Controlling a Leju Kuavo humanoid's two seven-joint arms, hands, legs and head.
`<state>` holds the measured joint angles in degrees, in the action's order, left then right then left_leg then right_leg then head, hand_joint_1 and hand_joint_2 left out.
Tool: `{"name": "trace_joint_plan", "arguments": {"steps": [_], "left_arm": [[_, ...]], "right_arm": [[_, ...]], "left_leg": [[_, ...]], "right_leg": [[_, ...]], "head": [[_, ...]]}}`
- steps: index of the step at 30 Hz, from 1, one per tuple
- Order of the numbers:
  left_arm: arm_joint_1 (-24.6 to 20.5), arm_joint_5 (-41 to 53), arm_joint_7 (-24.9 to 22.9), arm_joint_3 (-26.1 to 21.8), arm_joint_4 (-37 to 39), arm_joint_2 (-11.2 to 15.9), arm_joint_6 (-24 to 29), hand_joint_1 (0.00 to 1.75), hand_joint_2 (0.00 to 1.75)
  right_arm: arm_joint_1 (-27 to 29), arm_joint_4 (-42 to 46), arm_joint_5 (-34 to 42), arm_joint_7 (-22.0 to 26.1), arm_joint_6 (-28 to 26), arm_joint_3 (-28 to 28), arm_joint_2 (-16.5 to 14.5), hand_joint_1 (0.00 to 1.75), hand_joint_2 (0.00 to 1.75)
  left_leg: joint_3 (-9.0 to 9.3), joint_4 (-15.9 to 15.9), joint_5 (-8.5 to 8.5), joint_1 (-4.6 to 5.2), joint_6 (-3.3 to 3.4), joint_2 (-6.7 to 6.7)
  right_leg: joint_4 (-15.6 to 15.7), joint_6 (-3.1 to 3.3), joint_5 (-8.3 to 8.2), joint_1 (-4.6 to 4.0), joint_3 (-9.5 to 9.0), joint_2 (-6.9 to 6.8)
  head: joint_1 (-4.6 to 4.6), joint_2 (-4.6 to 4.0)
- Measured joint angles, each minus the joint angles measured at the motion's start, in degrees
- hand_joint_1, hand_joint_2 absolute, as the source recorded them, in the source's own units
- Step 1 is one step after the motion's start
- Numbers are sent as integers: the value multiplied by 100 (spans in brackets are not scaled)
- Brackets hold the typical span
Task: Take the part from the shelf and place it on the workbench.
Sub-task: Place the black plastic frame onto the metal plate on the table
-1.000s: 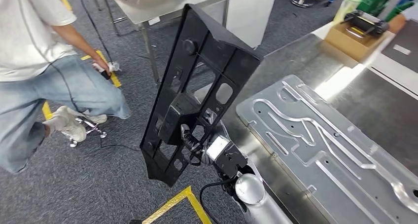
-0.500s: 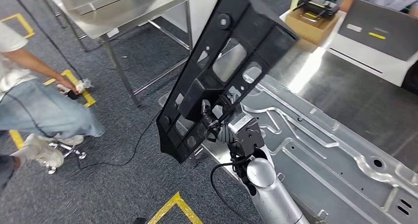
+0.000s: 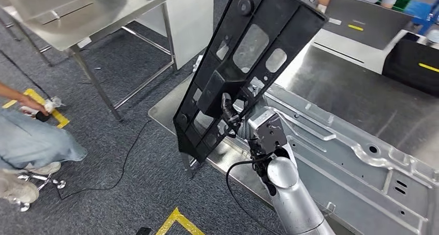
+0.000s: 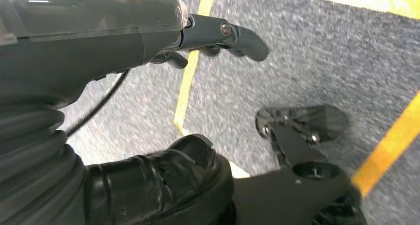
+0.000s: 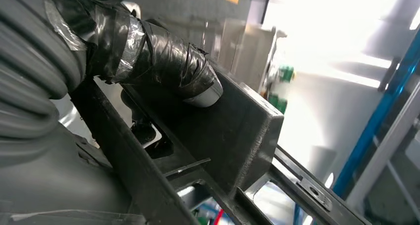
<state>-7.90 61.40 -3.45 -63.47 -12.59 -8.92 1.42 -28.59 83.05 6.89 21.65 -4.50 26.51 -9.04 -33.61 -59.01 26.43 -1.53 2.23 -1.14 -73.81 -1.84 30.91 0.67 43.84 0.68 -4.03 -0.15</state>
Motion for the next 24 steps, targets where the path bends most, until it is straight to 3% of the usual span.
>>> {"name": "trace_joint_plan", "arguments": {"steps": [1, 2, 3, 5, 7, 10, 12, 14, 15, 16, 17, 19, 21, 23, 24], "left_arm": [[3, 1, -5, 7, 0, 0, 0, 0, 175], [5, 3, -7, 14, 0, 0, 0, 0, 175], [3, 5, -8, 19, 0, -1, 0, 0, 175], [-3, 10, -9, 29, 0, -2, 0, 0, 175], [-12, 15, -12, 36, 0, -2, 0, 0, 175], [-40, 37, -23, 55, 0, -3, -3, 0, 175], [-52, 54, -29, 64, 0, -3, -4, 0, 175], [-49, 60, -30, 65, 0, -2, -4, 0, 175], [-45, 60, -27, 64, 0, -2, -4, 0, 175], [-46, 60, -24, 64, 0, -2, -4, 0, 175], [-49, 61, -23, 64, 0, -2, -4, 0, 175], [-52, 68, -28, 66, 0, -2, -5, 0, 175], [-33, 75, -48, 68, 0, 4, -6, 0, 175], [-29, 80, -68, 70, 0, 9, -8, 0, 175], [-40, 85, -75, 74, 0, 9, -10, 0, 175]], "right_arm": [[-6, -10, -3, -2, -8, -11, 1, 175, 175], [-9, -18, -6, -3, -12, -22, 2, 175, 175], [-16, -25, -9, -4, -13, -31, 3, 175, 175], [-50, -29, -33, -5, -23, -41, 3, 175, 175], [-101, -34, -91, -15, -68, -45, 2, 175, 175], [-198, -64, -175, -64, -179, -87, 2, 175, 175], [-305, -87, -192, -87, -216, -112, -2, 175, 175], [-391, -115, -194, -94, -228, -116, -8, 175, 175], [-409, -134, -193, -96, -228, -117, -10, 175, 175], [-414, -154, -193, -98, -228, -117, -9, 175, 175], [-414, -174, -195, -102, -229, -118, -9, 175, 175], [-428, -212, -231, -115, -261, -125, -9, 175, 175], [-493, -261, -308, -147, -344, -148, -10, 175, 175], [-587, -321, -396, -180, -446, -194, -8, 175, 175], [-633, -350, -446, -193, -503, -227, -5, 175, 175]], "left_leg": [[9, -1, 14, 3, -2, -73], [26, -2, 30, 3, -10, -142], [55, -2, 52, 4, -22, -207], [122, -2, 105, 21, -69, -324], [168, 3, 151, 50, -134, -422], [246, 21, 212, 60, -234, -542], [178, -221, 386, 39, -275, -339], [-157, -894, 708, 24, -290, -39], [-371, -1275, 838, 22, -299, 30], [-535, -1531, 874, 23, -307, 59], [-613, -1593, 793, 22, -311, 71], [-469, -1090, 352, 16, -302, 131], [-226, -403, 26, -3, -276, 366], [-133, -123, -15, 0, -245, 513], [-119, -93, -15, 8, -222, 472]], "right_leg": [[-157, -18, 5, 15, 96, -30], [-89, -26, -103, 26, 75, -55], [200, -22, -296, 29, -66, -100], [992, 31, -637, -17, -469, -326], [1386, 117, -716, -81, -655, -463], [1439, 224, -702, -92, -679, -285], [1511, 297, -724, -48, -744, -161], [1538, 346, -726, -26, -776, -40], [1533, 359, -721, -31, -778, 34], [1524, 365, -714, -36, -781, 116], [1511, 367, -705, -40, -784, 201], [1472, 346, -679, -37, -794, 367], [1406, 294, -647, -36, -762, 515], [1370, 224, -645, -28, -694, 627], [1378, 183, -658, -19, -670, 681]], "head": [[0, 0], [0, 0], [0, 0], [-2, 0], [2, 0], [6, 0], [13, 0], [23, 0], [28, 0], [28, 0], [28, 0], [28, 0], [26, 0], [24, 0], [25, 0]]}}
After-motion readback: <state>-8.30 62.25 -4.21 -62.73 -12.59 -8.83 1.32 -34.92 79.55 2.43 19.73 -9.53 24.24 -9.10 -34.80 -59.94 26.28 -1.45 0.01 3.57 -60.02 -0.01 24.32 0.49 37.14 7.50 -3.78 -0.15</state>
